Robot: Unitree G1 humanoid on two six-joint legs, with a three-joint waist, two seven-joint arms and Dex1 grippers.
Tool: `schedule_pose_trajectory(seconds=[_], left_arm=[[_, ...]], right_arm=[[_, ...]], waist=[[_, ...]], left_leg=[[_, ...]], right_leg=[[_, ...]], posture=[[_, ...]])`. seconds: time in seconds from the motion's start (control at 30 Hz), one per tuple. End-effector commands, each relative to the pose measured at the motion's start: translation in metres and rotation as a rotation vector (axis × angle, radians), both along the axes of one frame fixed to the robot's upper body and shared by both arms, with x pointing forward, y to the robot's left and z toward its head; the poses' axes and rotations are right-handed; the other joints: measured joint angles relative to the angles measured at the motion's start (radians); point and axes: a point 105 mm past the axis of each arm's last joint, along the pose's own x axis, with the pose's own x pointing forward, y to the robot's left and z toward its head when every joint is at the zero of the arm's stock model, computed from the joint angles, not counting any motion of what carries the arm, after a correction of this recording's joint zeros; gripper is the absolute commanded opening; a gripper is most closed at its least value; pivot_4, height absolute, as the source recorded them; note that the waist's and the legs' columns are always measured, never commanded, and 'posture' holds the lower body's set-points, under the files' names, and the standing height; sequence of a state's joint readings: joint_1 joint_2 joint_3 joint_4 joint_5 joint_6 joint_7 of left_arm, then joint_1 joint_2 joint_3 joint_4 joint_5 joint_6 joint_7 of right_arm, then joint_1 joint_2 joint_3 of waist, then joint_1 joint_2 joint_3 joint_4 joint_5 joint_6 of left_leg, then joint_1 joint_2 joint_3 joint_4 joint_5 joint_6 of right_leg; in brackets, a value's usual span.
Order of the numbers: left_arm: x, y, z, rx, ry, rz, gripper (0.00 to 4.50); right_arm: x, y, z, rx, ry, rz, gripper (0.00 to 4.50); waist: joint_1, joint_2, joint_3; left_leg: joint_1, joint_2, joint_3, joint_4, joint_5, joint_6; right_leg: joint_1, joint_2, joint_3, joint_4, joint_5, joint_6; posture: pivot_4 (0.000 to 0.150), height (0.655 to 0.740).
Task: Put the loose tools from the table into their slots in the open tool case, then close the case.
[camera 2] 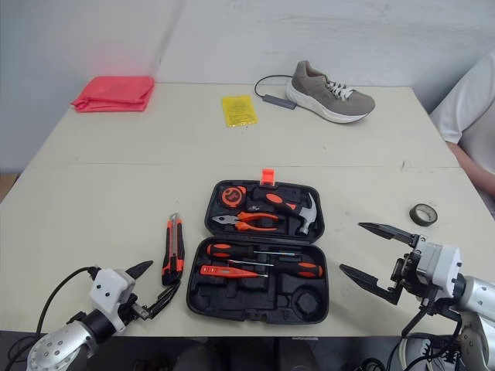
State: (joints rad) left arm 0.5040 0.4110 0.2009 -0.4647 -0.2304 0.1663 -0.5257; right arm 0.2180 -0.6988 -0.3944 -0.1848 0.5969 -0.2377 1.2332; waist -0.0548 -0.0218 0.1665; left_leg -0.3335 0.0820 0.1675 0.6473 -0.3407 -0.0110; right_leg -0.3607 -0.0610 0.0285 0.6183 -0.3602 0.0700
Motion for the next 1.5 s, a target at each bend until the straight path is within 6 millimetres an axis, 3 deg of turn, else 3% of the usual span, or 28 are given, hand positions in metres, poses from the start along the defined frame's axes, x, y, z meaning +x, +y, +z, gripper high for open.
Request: schedule_pose_trajectory(seconds=[0.03,0.2,0.33,0.53,0.67,0.7,0.8,0.83,0.97,1.03,1.1,1.23,1.33,1.5], left_arm=[[0.001,-0.008,0.003,-0.02,-0.004,-0.008,4.43],[0.009,-0.022,0.008,-0.055,-0.018,0.006,4.43],[0.015,-0.03,0.006,-0.055,-0.004,0.021,4.43],[0.027,-0.029,0.0,-0.013,0.02,0.085,4.43],[0.028,-0.026,-0.01,0.002,0.08,0.106,3.37],[0.028,-0.025,-0.01,0.01,0.084,0.109,2.83],[0.031,-0.02,-0.003,0.007,0.066,0.132,1.8],[0.032,-0.017,0.0,0.002,0.053,0.145,1.65],[0.035,0.001,0.026,-0.071,-0.041,0.159,1.65],[0.032,0.019,0.034,-0.044,-0.062,0.153,1.65],[0.025,0.039,0.035,-0.026,-0.044,0.129,1.65],[0.019,0.06,0.034,-0.064,-0.011,0.113,1.65],[0.015,0.058,0.029,-0.058,0.052,-0.007,1.65],[0.019,0.071,0.026,0.005,0.068,-0.068,1.65]], right_arm=[[-0.002,0.001,0.003,-0.002,-0.023,0.004,4.5],[-0.004,-0.001,-0.001,-0.001,-0.014,-0.001,4.5],[-0.007,-0.005,-0.005,-0.001,-0.009,-0.002,4.5],[-0.012,-0.007,-0.008,0.001,-0.006,-0.002,4.5],[-0.014,-0.005,-0.008,0.002,-0.005,-0.001,4.5],[-0.015,-0.004,-0.006,0.002,-0.007,0.001,4.5],[-0.016,-0.001,-0.003,0.0,-0.008,0.002,4.5],[-0.016,0.0,-0.003,0.0,-0.007,0.002,4.5],[-0.015,0.003,-0.001,0.0,-0.006,0.004,4.5],[-0.012,0.005,0.001,0.0,-0.007,0.007,4.5],[-0.01,0.007,0.003,0.0,-0.011,0.009,4.5],[-0.007,0.009,0.006,0.002,-0.012,0.013,4.5],[-0.006,0.012,0.007,0.004,-0.01,0.019,4.5],[-0.005,0.017,0.01,0.005,-0.008,0.03,4.5]], waist=[[0.002,0.0,0.0],[0.002,0.0,0.0],[0.002,0.0,0.0],[0.003,0.0,0.0],[0.003,0.002,-0.001],[0.003,0.002,-0.001],[0.003,0.003,-0.002],[0.003,0.003,-0.002],[0.0,0.002,-0.001],[-0.001,0.001,0.0],[-0.001,0.0,0.0],[0.0,0.0,0.0],[0.005,-0.002,0.001],[0.002,-0.002,0.001]], left_leg=[[0.0,0.0,0.0,0.0,0.0,0.0],[0.0,0.0,0.0,0.0,0.0,0.0],[0.0,0.0,0.0,0.0,0.0,0.0],[0.0,0.0,0.0,0.0,0.0,0.0],[0.0,0.0,0.0,0.0,0.0,0.0],[0.0,0.0,0.0,0.0,0.0,0.0],[0.0,0.0,0.0,0.0,0.0,0.0],[0.0,0.0,0.0,0.0,0.0,-0.001],[0.0,0.0,0.0,0.0,0.001,-0.001],[0.0,0.001,-0.001,-0.001,0.001,-0.002],[0.0,0.001,-0.001,0.0,0.001,-0.003],[-0.002,0.001,0.0,0.0,0.001,-0.003],[-0.003,0.0,0.0,0.0,0.001,-0.003],[-0.003,0.0,0.0,-0.001,0.001,-0.003]], right_leg=[[0.0,0.0,0.0,0.0,0.0,0.0],[0.0,0.0,0.0,0.0,0.0,0.001],[0.0,0.0,0.0,0.0,0.006,0.01],[0.0,0.0,0.0,0.0,0.005,0.01],[0.0,0.0,0.0,0.0,0.005,0.01],[0.0,0.0,0.0,0.0,0.005,0.01],[0.0,0.0,0.0,0.0,0.005,0.01],[0.0,0.0,0.0,0.0,0.005,0.01],[0.0,0.0,0.0,0.0,0.005,0.009],[-0.001,0.001,-0.001,0.001,0.005,0.009],[-0.005,0.001,-0.001,0.002,0.005,0.009],[-0.01,0.0,-0.001,0.003,0.005,0.009],[-0.01,-0.001,-0.001,0.002,0.005,0.009],[-0.01,-0.001,-0.001,0.003,0.005,0.008]], posture=[[0.15,0.74],[0.15,0.74],[0.15,0.74],[0.15,0.74],[0.15,0.74],[0.15,0.74],[0.15,0.74],[0.15,0.74],[0.15,0.74],[0.15,0.74],[0.15,0.74],[0.15,0.74],[0.15,0.74],[0.15,0.74]])
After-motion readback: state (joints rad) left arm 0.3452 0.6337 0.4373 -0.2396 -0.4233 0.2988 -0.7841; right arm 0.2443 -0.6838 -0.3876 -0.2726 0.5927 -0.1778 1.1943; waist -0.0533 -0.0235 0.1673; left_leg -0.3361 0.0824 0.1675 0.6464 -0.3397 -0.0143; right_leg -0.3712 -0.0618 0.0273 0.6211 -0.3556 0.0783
